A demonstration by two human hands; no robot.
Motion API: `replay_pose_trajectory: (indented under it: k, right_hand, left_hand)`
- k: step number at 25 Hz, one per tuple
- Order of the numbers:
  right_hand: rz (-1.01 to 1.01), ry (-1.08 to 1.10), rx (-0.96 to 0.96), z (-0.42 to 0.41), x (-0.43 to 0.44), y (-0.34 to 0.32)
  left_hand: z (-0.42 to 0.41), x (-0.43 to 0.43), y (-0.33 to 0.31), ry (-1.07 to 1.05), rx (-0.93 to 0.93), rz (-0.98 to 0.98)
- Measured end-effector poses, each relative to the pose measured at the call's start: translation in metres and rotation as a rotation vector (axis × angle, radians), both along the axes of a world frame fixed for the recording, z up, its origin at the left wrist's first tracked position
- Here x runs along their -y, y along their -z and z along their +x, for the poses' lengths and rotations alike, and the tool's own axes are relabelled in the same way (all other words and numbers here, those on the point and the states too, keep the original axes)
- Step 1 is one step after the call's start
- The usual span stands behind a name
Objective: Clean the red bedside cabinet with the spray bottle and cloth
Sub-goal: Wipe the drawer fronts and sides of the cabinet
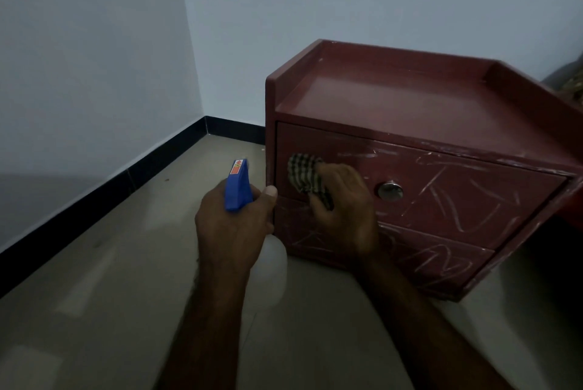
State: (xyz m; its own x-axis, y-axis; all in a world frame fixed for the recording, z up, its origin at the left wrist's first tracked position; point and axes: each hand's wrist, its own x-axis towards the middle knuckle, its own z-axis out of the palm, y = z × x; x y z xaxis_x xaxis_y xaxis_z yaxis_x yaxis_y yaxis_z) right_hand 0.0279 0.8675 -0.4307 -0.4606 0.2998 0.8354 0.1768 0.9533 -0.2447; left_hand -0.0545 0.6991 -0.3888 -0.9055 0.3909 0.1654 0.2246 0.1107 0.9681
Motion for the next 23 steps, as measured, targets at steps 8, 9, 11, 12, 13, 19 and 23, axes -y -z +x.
replay_pose_trajectory:
  k: [8, 9, 11, 12, 13, 19, 23]
  right_hand:
    - [-0.006, 0.117, -0.068, 0.008, 0.007, -0.012]
    - [-0.013, 0.116, -0.057, 0.01, 0.008, -0.009]
    - [-0.028, 0.103, -0.093, 0.007, 0.002, -0.018]
    - [-0.034, 0.099, -0.137, 0.005, -0.001, -0.025]
    - [-0.038, 0.099, -0.181, 0.003, -0.005, -0.032]
    - [-0.105, 0.141, -0.169, 0.011, 0.003, -0.022]
    - [-0.085, 0.099, -0.202, -0.009, 0.01, -0.046]
  left_hand:
    - [0.002, -0.001, 0.006, 0.011, -0.011, 0.002]
    - [0.002, -0.002, 0.006, 0.013, -0.017, 0.003]
    - [0.001, -0.002, 0.007, 0.011, -0.028, 0.0]
    - [0.001, -0.002, 0.007, 0.008, -0.029, 0.0]
    - [0.002, -0.002, 0.007, 0.007, -0.028, -0.001]
    - [0.006, -0.004, 0.008, 0.027, 0.006, 0.005]
    - [0.01, -0.008, 0.009, 0.057, -0.025, -0.035]
